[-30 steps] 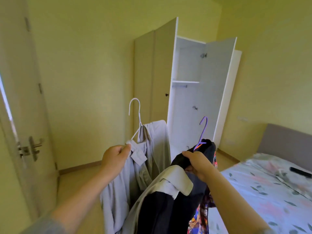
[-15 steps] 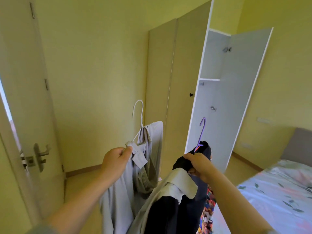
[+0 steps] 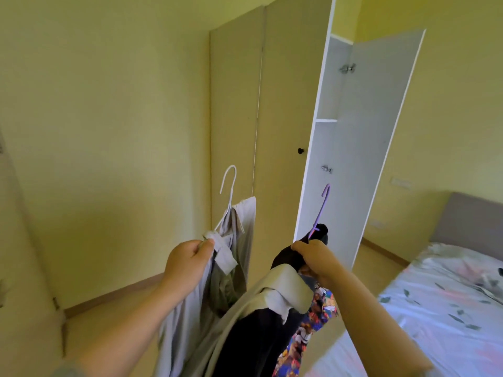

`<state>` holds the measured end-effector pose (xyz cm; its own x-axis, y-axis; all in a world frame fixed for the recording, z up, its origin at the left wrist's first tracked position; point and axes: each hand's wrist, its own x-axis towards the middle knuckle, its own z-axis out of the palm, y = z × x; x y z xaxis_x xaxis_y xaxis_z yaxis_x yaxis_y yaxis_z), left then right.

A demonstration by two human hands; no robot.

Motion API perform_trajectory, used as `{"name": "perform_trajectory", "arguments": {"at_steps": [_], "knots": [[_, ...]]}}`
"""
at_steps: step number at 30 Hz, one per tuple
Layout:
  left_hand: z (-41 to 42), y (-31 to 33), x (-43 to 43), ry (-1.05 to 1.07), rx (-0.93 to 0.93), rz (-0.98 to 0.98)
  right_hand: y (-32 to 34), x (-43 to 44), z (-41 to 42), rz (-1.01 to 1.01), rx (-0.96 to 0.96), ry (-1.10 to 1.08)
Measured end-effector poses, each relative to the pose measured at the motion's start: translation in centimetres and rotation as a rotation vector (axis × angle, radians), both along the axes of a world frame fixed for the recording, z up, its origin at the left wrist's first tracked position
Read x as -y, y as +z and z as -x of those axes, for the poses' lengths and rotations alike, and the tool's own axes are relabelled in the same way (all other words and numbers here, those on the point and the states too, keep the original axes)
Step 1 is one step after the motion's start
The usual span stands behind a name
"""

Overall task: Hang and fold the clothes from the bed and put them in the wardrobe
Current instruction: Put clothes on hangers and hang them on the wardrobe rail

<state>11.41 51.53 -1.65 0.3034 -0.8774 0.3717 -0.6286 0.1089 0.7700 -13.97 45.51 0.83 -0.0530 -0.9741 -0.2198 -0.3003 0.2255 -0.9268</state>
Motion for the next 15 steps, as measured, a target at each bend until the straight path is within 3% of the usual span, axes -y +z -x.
{"name": "perform_trajectory", "arguments": {"at_steps": [15], "knots": [[-0.9, -1.8, 15.0, -0.221, -0.007, -0.039, -2.6, 10.9, -1.3, -0.015, -0.146, -0.123]]}}
